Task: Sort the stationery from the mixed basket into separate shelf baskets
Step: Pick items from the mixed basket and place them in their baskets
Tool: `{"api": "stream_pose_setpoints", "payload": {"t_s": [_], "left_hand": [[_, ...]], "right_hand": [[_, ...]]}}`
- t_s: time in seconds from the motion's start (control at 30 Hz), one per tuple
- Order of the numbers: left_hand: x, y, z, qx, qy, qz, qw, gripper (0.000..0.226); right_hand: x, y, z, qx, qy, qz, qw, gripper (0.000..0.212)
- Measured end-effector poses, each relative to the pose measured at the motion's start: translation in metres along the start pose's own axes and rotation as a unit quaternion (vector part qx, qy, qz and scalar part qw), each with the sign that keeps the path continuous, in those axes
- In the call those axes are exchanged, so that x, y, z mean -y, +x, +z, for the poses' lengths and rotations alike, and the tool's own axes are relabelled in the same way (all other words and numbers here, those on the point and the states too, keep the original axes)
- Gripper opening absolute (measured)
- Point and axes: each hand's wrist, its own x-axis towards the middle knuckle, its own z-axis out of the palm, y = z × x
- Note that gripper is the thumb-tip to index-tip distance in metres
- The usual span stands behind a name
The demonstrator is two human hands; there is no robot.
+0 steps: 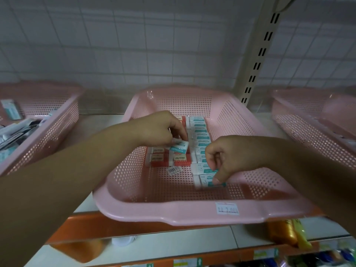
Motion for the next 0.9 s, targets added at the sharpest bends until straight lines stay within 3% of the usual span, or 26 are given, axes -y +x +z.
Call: {"api": "stream_pose_setpoints", "payload": {"t_s": [0.2,0.33,0.43,0.53,0.7,0.8,0.9], "left_hand": [[0.001,0.000,0.002,0.009,0.013,0.012,1.000,0.025],[0.001,0.000,0.002,0.000,-0.007,0.018,1.000,0.025],[0.001,-0.001,0.000,-0.011,-0.037,0.024,0.999,0.025],[0.000,-0.002,0.000,-0.027,-0.104,0.017,0.994,0.029],[-0.008,-0.007,-0.001,-0.033,-0.250,0.019,0.968,0.041],[-0.010,-0.008,-0.002,-0.033,-0.283,0.027,0.958,0.044],[-0.010,-0.007,-0.003,-0.046,-0.281,0.017,0.959,0.031]], "right_hand": [[0.007,-0.001,0.007,-0.004,-0.102,-0.037,0.994,0.029],[0.006,0.001,0.009,0.000,-0.113,-0.036,0.993,0.024],[0.003,-0.001,0.004,0.002,-0.035,-0.025,0.999,0.021],[0.000,-0.001,-0.004,-0.073,0.100,-0.024,0.992,0.009],[-0.002,0.005,-0.007,-0.176,0.205,-0.019,0.963,0.009],[-0.001,0.004,-0.010,-0.176,0.261,-0.038,0.948,0.006],[-0.002,0.001,-0.013,-0.135,0.302,-0.003,0.944,0.012]]}}
